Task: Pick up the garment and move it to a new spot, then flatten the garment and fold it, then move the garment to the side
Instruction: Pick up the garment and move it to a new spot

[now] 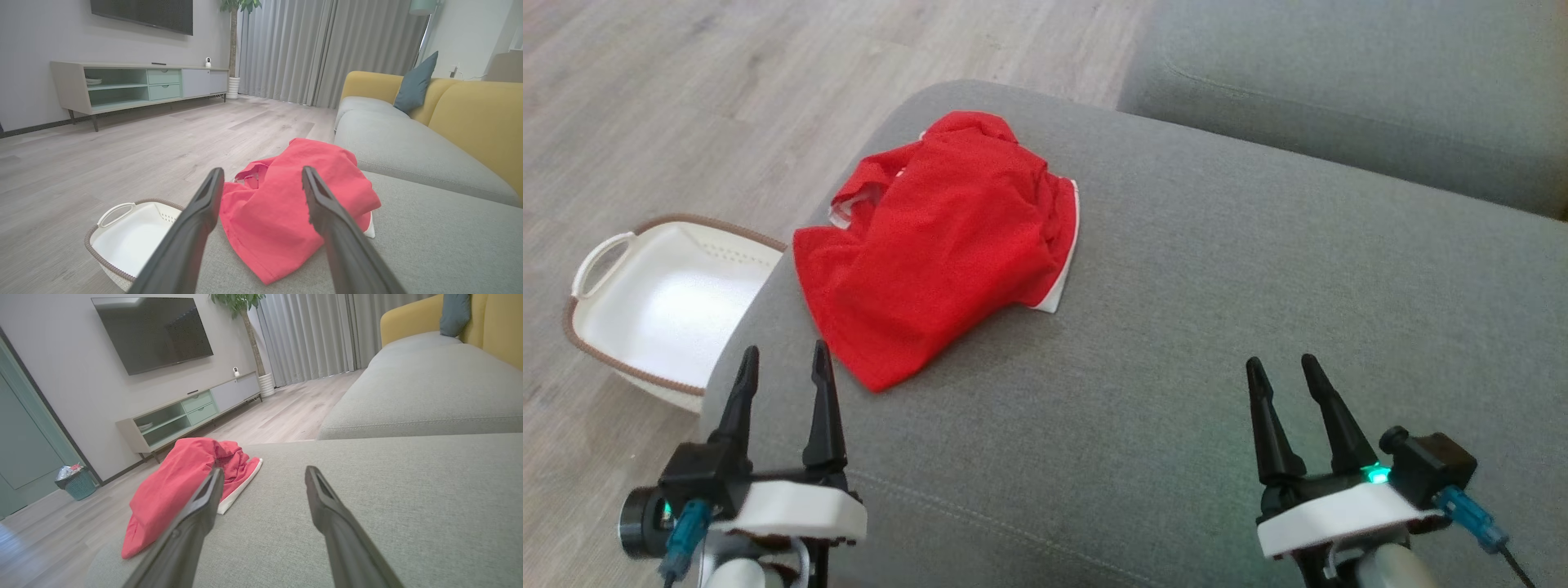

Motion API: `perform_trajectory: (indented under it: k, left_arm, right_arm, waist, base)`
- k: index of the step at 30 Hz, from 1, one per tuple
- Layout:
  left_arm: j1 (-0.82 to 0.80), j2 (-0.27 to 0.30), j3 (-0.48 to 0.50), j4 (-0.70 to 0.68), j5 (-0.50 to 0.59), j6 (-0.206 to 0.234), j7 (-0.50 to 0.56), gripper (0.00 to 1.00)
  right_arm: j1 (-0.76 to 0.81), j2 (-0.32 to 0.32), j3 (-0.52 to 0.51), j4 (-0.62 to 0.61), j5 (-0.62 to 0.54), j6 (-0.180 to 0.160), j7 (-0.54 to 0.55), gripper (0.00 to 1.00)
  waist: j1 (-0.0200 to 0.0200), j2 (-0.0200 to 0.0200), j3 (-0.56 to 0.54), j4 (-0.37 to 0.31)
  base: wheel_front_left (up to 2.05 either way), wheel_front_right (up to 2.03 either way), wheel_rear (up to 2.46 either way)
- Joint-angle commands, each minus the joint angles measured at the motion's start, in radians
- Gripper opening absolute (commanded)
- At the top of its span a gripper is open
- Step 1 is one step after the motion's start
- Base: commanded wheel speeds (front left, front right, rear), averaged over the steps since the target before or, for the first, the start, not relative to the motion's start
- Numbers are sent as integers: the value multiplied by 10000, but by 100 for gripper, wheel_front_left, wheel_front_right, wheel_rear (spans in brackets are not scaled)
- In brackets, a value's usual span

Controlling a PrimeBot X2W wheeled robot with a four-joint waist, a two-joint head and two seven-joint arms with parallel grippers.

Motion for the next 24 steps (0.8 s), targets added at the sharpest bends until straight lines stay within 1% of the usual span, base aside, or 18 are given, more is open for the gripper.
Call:
perform_trajectory:
  k: [1, 7, 12, 15, 19, 22, 24]
  left_arm:
    - [-497, -28, 361, -421, 42, 52, -78, 100]
    - [-883, -28, 788, -544, 77, -46, -78, 100]
    - [-1761, 235, 1360, -362, 122, -453, -78, 100]
    - [-2575, 543, 1638, 14, 78, -766, -78, 100]
    - [-3861, 1168, 1889, 1211, -97, -1254, -58, 100]
    - [-5006, 1654, 1855, 2259, -300, -1623, 445, 100]
    - [-5718, 1996, 1632, 2969, -373, -1850, 1078, 100]
  right_arm:
    - [-430, -77, 169, -329, 11, 77, -109, 100]
    - [-666, -77, -92, -518, -232, 77, -109, 100]
    - [-1045, -77, -616, -899, -580, 77, -109, 100]
    - [-1313, -77, -1097, -1216, -818, 77, -109, 100]
    - [-1632, -77, -1707, -1610, -1077, 77, -109, 100]
    - [-1830, -77, -2047, -1868, -1261, 77, -109, 100]
    - [-1938, -77, -2193, -1994, -1346, 77, -109, 100]
  waist:
    - [0, 0, 115, -137]
    - [0, 0, 660, -641]
    - [0, 0, 1488, -1176]
    - [0, 0, 2118, -1476]
    - [0, 0, 2876, -1818]
    - [0, 0, 3361, -2009]
    - [0, 0, 3605, -2113]
  base:
    - [0, 0, 0]
    - [0, 0, 0]
    - [0, 0, 0]
    - [0, 0, 0]
    - [0, 0, 0]
    - [0, 0, 0]
    - [0, 0, 0]
